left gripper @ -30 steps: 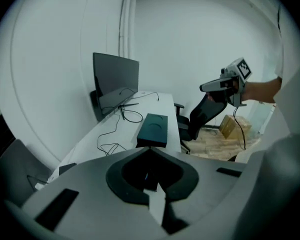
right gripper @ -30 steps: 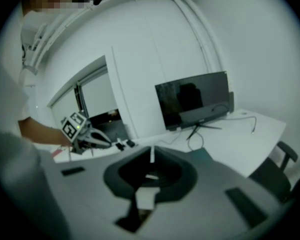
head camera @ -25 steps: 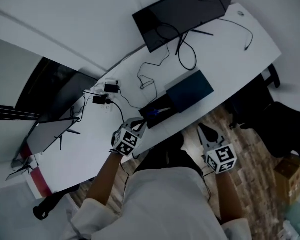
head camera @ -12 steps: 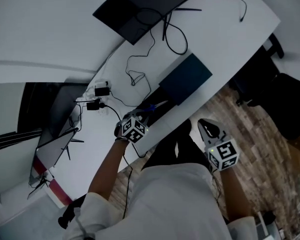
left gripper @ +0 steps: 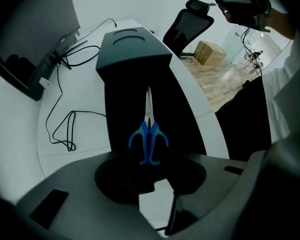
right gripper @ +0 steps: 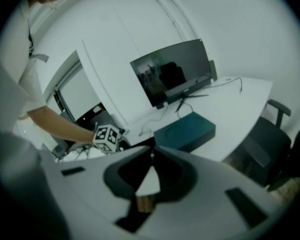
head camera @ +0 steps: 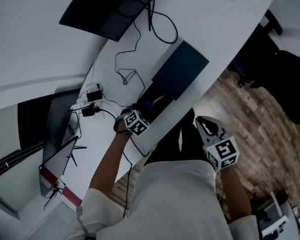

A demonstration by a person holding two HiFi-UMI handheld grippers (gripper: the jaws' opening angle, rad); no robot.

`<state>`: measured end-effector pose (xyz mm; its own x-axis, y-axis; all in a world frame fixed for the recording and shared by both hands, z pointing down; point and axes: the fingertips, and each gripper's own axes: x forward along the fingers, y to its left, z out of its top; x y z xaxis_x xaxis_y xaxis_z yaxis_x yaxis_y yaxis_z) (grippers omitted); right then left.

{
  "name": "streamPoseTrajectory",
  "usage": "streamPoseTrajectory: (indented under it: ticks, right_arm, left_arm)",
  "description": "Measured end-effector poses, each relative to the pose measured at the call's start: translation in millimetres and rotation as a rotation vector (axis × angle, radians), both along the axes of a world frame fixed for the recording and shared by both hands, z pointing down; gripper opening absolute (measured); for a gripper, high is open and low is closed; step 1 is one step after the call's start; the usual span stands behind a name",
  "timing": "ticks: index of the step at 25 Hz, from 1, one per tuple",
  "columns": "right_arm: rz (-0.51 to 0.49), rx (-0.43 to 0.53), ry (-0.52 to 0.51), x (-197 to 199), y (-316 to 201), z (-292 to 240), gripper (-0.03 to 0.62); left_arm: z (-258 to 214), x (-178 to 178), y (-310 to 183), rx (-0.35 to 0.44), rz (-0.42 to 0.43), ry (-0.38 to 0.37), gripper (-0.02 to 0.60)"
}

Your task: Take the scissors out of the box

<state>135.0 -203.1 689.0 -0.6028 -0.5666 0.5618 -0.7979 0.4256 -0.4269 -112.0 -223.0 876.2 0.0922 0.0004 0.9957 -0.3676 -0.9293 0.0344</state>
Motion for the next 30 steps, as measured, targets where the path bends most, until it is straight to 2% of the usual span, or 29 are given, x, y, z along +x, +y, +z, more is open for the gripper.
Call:
streamPoseTrajectory:
  ticks: [7,10,12,19,30]
  right_arm:
    - [0.042,-0.027,-0.001,1.6,2.3,7.4,0.038]
    - [0.06,-0.02,-0.004,3.1,-0.1,6.6,0.038]
    - [0.07,-0.017,-0.005,4.4,-1.5,6.3,0.038]
    - [0.077,-0.002,0.009,7.2,-0.1,4.3,0.038]
    - [0.069,0.025,0.038,1.7,3.0,-10.6,0.038]
  left_arm:
    - [21.8,-1.2,2.2,-0.047,0.056,-0.07,0.148]
    - [24.0,-0.8,4.0,-0.07,0.047,-0.095,0.144]
    - [23.9,-0.1,5.6,-0.082,0.03,-0.097,0.11]
    - [20.0,0.8,7.3,-0.088,-0.031,-0.048,0.101]
    - [-21.0,13.4,-0.6,-0.027,-0.091,0.056,0.101]
